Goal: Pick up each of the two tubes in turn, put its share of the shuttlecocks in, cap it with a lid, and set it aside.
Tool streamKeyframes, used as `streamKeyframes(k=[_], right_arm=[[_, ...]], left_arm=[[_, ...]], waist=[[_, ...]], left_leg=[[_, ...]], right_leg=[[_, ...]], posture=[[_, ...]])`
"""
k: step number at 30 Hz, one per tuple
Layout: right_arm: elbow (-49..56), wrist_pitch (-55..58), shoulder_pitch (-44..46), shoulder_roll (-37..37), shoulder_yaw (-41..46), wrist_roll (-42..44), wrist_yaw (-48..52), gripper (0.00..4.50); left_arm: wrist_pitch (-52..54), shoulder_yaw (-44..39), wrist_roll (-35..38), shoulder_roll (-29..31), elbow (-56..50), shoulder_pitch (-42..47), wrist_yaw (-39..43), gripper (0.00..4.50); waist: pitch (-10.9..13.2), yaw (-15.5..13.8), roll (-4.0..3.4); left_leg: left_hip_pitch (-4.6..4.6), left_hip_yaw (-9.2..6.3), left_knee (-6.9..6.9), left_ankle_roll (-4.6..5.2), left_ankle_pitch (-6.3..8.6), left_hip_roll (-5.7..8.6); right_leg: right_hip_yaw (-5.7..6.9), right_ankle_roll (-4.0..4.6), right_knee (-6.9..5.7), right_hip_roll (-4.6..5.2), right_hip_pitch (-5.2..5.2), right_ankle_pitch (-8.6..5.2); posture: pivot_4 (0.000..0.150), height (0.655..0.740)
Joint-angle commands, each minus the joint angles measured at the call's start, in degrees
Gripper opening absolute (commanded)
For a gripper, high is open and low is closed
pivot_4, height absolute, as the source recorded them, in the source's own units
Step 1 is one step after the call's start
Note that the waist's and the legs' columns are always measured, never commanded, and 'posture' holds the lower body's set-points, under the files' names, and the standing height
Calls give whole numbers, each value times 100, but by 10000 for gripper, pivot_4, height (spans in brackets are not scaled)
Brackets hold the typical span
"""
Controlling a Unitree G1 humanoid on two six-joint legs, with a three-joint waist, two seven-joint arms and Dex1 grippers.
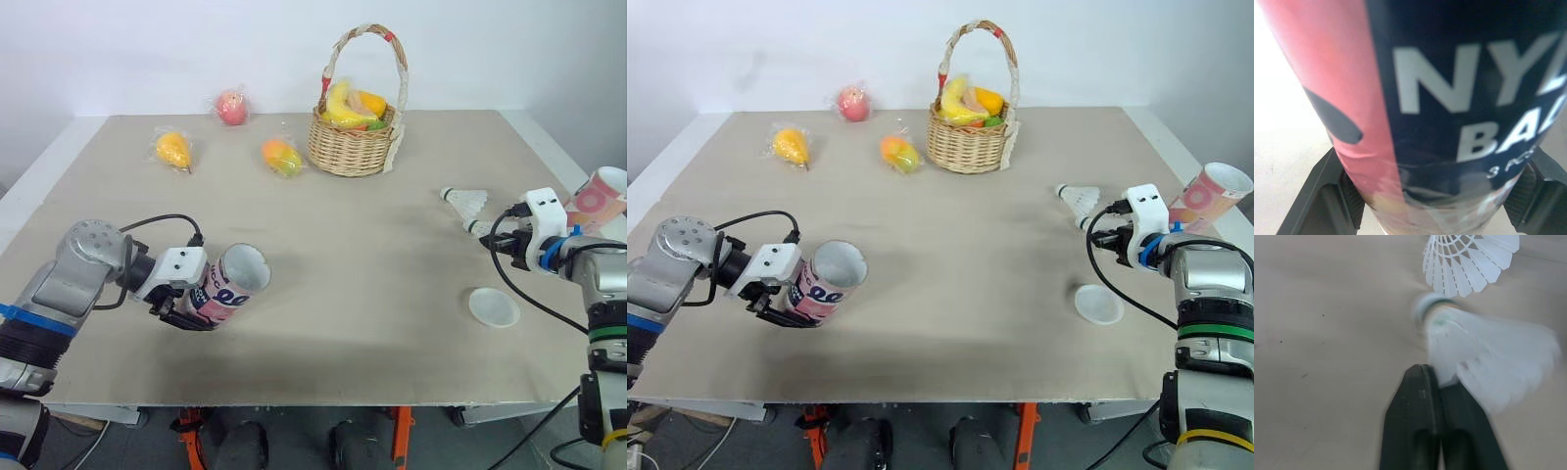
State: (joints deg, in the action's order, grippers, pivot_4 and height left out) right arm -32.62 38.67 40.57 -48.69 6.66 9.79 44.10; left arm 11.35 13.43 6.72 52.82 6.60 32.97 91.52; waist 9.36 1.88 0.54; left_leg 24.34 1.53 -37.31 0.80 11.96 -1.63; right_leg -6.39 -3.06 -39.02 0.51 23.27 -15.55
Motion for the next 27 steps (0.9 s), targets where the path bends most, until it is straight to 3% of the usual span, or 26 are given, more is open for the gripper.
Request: streamKeyframes(k=[1,7,12,17,27], right_arm=[[877,-123,-295,-199,78,282,578,288],[3602,-115,-1004,-318,-13,1288,1881,288],[5003,-180,-206,227,-949,1718,2342,288],[4916,-696,846,759,-2024,1350,2855,288],[3887,-1492,2010,1552,-3313,144,3107,288]], left_arm=[[52,182,11,-3,-130,-144,97,32138],[42,201,-1,-34,-98,-125,98,32138],[-8,268,-21,-63,2,-46,98,32138],[-93,323,-69,-106,169,54,98,32138],[-100,255,-103,-148,248,-19,48,32138]], waist=[[0,-2,0],[1,14,-9],[5,48,-4],[5,21,1],[4,-1,1]], left_leg=[[0,0,0,0,0,0],[6,-5,-3,19,12,-1],[3,-10,-15,19,12,-8],[7,-11,-28,18,11,-9],[5,-6,-28,18,10,-15]], right_leg=[[0,0,0,0,0,0],[1,-2,-2,-2,2,-6],[6,-18,-2,-7,-2,-3],[10,-21,-2,0,-3,0],[20,15,-11,-2,7,14]], posture=[[1500,7400],[1500,7400],[1500,7400],[1500,7400],[1500,7400]])
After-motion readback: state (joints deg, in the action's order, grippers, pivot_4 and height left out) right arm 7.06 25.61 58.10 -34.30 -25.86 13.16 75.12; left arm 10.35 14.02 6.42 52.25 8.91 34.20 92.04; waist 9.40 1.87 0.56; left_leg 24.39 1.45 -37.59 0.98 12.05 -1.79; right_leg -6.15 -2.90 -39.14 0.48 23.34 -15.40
